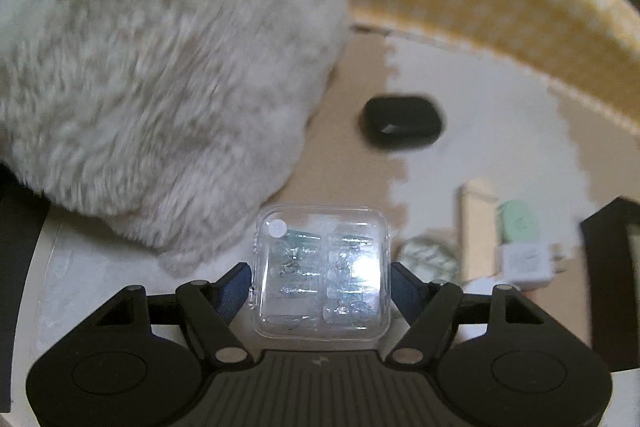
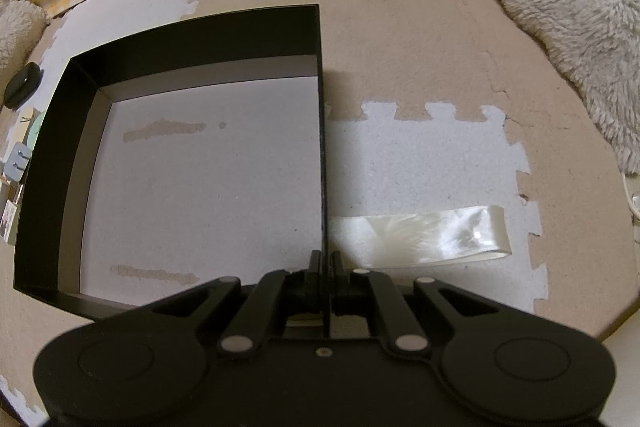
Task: Organize rigid objects
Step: 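Carry the case into the black box and open the left gripper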
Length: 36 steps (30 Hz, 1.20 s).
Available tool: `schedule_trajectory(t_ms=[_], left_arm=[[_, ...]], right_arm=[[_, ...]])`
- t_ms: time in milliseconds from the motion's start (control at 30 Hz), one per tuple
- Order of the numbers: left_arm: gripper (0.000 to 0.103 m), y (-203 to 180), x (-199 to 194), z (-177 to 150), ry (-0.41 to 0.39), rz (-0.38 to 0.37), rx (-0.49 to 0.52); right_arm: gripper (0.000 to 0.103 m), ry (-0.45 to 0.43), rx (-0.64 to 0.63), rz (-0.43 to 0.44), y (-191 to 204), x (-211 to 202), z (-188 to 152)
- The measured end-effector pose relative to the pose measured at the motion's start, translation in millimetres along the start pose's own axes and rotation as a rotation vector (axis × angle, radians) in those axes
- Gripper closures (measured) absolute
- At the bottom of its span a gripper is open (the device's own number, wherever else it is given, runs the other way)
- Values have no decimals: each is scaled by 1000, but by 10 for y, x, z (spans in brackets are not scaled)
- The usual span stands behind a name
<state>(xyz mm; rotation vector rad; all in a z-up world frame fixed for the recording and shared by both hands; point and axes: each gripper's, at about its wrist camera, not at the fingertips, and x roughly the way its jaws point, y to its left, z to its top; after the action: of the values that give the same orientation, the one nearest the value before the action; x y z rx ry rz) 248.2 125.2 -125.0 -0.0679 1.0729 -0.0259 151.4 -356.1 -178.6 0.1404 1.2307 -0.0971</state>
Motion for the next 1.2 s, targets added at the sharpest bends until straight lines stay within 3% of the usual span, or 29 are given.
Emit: schedule_trajectory(t_ms=[300, 433, 633, 800, 1000, 1200], left_arm=[[28, -639, -447, -64, -81, -213, -33], [28, -1138, -521, -222, -68, -337, -31], [28, -1788, -580, -413, -59, -463, 13], [28, -2242, -479, -566, -10, -513, 10], [28, -2497, -253, -694, 31, -534, -55], [28, -2581, -57, -748, 49, -483, -88]], right_arm=[[98, 8, 7, -2, -6, 7, 12], [98, 8, 0, -7, 1, 8, 9], [97, 9, -6, -10, 7, 7, 12], [97, 10, -11, -14, 18, 8, 14], [97, 10, -11, -13, 15, 8, 18], [97, 8, -13, -15, 23, 6, 18]])
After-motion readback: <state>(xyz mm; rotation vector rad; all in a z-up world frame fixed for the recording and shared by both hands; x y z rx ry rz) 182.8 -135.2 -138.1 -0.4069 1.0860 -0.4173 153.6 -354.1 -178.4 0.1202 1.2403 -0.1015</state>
